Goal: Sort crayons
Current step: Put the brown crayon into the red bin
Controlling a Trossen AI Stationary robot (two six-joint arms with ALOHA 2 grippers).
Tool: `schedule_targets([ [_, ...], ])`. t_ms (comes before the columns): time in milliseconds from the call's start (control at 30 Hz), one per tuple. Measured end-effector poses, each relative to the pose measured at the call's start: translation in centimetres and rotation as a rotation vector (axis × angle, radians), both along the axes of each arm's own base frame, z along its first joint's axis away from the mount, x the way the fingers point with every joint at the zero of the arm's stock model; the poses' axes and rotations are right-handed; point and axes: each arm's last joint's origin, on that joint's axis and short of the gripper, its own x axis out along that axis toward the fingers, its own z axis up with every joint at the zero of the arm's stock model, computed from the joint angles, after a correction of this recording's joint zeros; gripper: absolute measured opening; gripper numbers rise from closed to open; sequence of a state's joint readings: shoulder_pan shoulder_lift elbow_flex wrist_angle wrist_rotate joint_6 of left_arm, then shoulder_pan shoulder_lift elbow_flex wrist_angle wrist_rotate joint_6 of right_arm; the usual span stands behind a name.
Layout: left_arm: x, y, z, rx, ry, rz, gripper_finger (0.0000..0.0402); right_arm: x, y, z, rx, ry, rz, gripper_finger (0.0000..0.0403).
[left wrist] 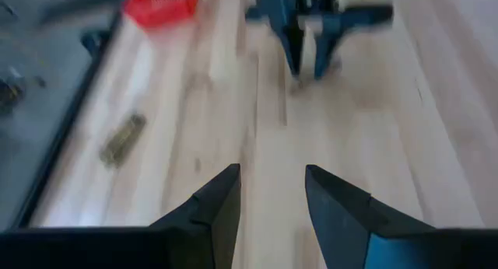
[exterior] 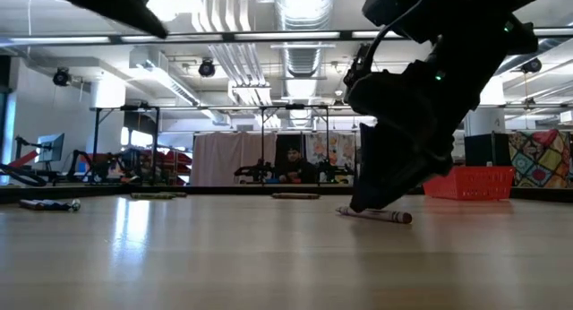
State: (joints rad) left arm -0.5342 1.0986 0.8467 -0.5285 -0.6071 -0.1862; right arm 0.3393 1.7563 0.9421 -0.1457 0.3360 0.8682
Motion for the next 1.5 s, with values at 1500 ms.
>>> schedule_targets([
  [1500, 0.1, 6.0, -9.9, 0.179, -0.348, 0.434, 0.0107, -12.3, -19.6, 5.9, -0.387, 0.358, -0.672, 0.0013],
])
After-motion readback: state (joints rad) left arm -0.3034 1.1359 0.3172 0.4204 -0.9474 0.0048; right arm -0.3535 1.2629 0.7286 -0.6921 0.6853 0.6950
